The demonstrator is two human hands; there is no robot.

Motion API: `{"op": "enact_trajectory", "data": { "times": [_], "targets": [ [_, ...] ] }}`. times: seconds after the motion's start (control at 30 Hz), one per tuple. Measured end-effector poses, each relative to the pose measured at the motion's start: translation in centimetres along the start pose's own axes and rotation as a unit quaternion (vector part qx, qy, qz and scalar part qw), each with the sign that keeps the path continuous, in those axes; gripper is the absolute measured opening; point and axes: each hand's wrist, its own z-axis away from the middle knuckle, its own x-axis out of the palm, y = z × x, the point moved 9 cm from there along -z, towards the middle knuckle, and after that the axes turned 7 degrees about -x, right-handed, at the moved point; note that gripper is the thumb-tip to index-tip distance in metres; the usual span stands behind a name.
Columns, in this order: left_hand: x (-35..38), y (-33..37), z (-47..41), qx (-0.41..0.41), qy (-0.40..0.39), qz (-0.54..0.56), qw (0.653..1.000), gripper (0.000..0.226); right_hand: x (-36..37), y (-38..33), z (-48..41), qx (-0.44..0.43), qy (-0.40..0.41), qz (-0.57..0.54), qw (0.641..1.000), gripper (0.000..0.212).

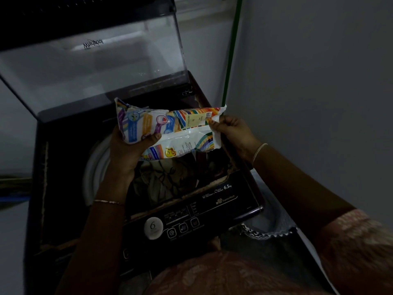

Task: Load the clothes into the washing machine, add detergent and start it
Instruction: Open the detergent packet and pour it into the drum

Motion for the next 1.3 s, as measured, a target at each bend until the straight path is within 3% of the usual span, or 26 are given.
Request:
{"op": "enact_trajectory", "data": {
  "times": [0.5, 0.63, 0.8, 1.3],
  "targets": [
    [0.5, 0.1, -0.4, 0.015, -0.002, -0.017, 1.000, 0.073, -0.7, 0.7, -0.4, 0.009, 0.007, -0.014, 1.000, 0.023],
    [0.6, 0.1, -0.3, 0.013, -0.011, -0.013, 1.000, 0.071, -0.6, 0.7, -0.3, 0.008, -0.003, -0.014, 1.000, 0.014],
    [0.4, 0.1, -0.3, 0.012, -0.009, -0.008, 1.000, 0.056, -0.6, 0.7, 0.0, 0.004, -0.019, -0.017, 1.000, 0.013],
    [0.8, 0.7, 0.6, 0.040, -0.024, -0.023, 0.999, 0.050, -1.1, 0.8, 1.2, 0.013, -0.029, 0.021, 0.999, 0.011]
  ]
}}
